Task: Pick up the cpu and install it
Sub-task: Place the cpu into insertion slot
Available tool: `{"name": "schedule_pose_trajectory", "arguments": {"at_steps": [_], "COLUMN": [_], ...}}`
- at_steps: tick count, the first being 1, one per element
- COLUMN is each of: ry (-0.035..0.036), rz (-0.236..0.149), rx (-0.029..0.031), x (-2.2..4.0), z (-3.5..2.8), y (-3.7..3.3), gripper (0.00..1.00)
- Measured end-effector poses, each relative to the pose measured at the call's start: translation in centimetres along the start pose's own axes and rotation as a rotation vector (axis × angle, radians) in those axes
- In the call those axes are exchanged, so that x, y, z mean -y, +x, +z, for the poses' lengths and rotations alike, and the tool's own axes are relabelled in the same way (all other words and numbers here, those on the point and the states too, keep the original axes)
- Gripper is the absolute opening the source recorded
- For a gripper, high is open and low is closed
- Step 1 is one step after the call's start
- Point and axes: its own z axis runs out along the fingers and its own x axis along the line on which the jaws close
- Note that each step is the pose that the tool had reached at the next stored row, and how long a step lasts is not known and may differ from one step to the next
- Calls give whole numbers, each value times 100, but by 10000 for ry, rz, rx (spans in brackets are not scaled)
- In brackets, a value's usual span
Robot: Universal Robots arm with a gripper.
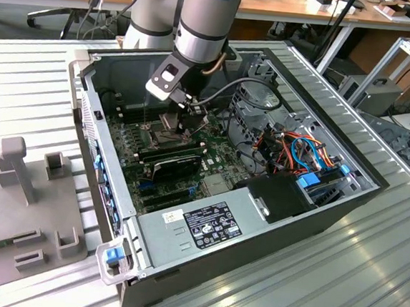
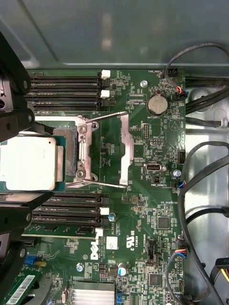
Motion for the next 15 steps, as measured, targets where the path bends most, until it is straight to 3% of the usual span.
{"name": "schedule_pose_trajectory", "arguments": {"at_steps": [15], "ry": [1], "rz": [-35], "rx": [0], "x": [-2], "z": [61], "y": [90], "gripper": [55]}}
